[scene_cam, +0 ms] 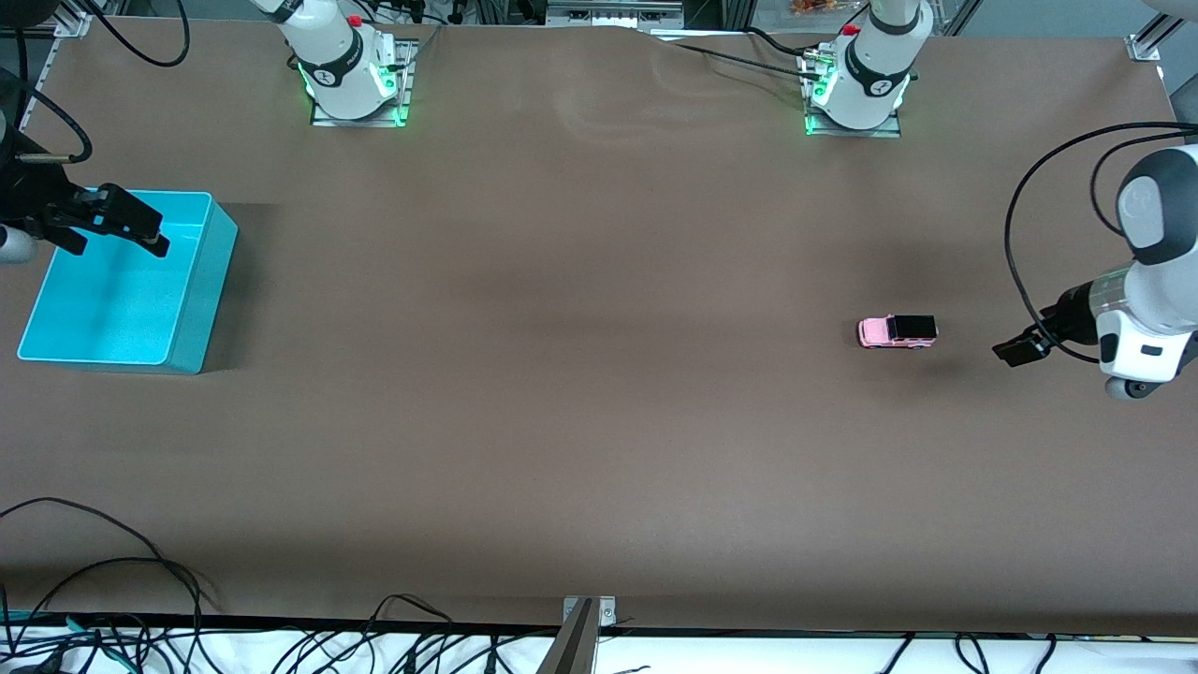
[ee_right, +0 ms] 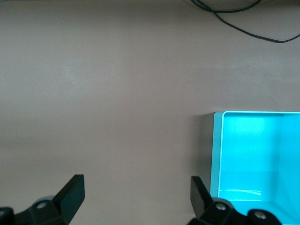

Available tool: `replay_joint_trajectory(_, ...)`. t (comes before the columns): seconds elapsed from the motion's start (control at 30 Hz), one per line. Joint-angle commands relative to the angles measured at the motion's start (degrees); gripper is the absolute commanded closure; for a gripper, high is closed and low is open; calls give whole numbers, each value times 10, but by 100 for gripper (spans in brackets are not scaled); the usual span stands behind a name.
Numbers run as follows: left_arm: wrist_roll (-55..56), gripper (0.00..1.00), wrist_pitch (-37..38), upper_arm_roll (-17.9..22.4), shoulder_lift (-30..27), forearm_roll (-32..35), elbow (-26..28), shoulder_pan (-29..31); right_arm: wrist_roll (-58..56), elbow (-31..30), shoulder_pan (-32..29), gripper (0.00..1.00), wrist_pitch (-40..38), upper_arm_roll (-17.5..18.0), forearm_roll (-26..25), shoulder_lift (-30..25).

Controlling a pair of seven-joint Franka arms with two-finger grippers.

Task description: Wind and store pink jeep toy

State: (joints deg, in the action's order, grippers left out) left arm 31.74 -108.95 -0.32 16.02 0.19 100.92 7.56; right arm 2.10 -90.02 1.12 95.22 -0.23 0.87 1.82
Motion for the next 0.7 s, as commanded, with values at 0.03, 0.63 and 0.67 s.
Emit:
replay_joint_trajectory(0.03, 50, 0, -14, 0, -17, -5, 23, -2, 2, 14, -1, 0, -6, 1, -3, 4)
replay_joint_trajectory(0.63, 248, 0, -174, -16, -30, 14, 157, -7, 1, 13, -1, 0, -6, 1, -3, 4)
replay_joint_trajectory(0.67, 259, 0, -183, -16, -32, 14, 166, -7, 1, 13, -1, 0, -6, 1, -3, 4)
